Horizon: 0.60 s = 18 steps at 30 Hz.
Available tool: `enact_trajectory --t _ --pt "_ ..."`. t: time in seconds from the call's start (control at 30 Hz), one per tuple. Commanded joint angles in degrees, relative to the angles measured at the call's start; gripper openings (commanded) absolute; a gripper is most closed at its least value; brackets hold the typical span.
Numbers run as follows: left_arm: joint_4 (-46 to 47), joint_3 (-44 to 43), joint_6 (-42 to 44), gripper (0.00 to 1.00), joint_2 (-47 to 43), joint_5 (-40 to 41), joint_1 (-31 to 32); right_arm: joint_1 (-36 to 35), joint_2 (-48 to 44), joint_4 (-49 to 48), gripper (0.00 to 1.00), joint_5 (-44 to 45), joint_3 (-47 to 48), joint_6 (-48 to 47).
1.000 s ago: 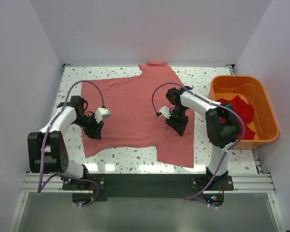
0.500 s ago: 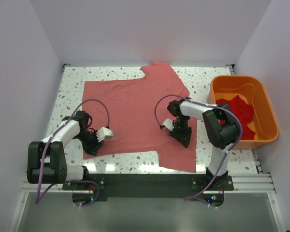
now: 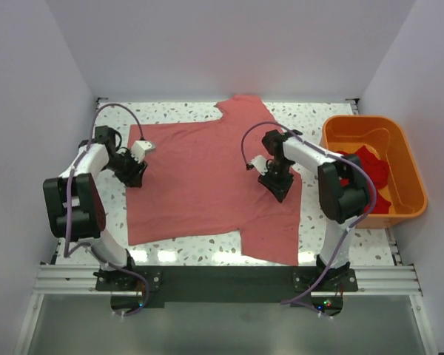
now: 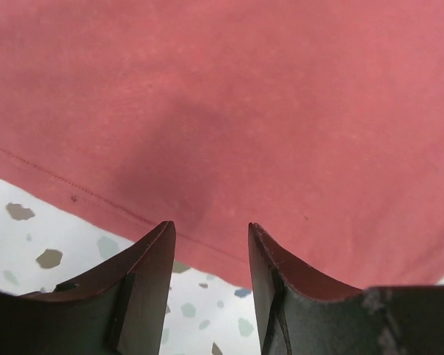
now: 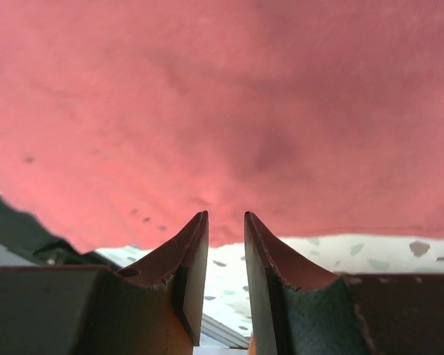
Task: Fold and stack the t-shirts
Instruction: Flatten the tshirt out
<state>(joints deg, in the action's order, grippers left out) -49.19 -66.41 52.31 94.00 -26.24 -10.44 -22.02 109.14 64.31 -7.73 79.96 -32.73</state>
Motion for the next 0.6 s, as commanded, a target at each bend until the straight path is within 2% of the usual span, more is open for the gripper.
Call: enact_trajectory --t 0.0,0.2,0.37,0.47,0.57 --pt "8.05 0.49 -8.45 0.49 4.87 2.85 -0.29 -0.65 3.79 -3.75 0.30 4.38 -0.24 1.79" --pt "11.48 3.48 -8.72 0.48 7.34 7.16 -0.29 -2.50 5.73 -5.16 0.30 5.87 -6.92 0.48" --pt "9.47 4.36 -5.91 0.45 8.92 9.01 -0.81 -9.61 2.84 -5.17 0.31 5.01 -14.11 -0.32" --pt "8.41 4.97 -3.89 0.45 8.14 9.54 -1.16 -13.66 1.34 -4.11 0.31 1.50 -15.28 1.17" --pt "5.52 3.41 -2.04 0.45 5.94 7.70 -1.25 -13.66 -0.24 -1.40 0.32 -1.93 -12.31 2.58"
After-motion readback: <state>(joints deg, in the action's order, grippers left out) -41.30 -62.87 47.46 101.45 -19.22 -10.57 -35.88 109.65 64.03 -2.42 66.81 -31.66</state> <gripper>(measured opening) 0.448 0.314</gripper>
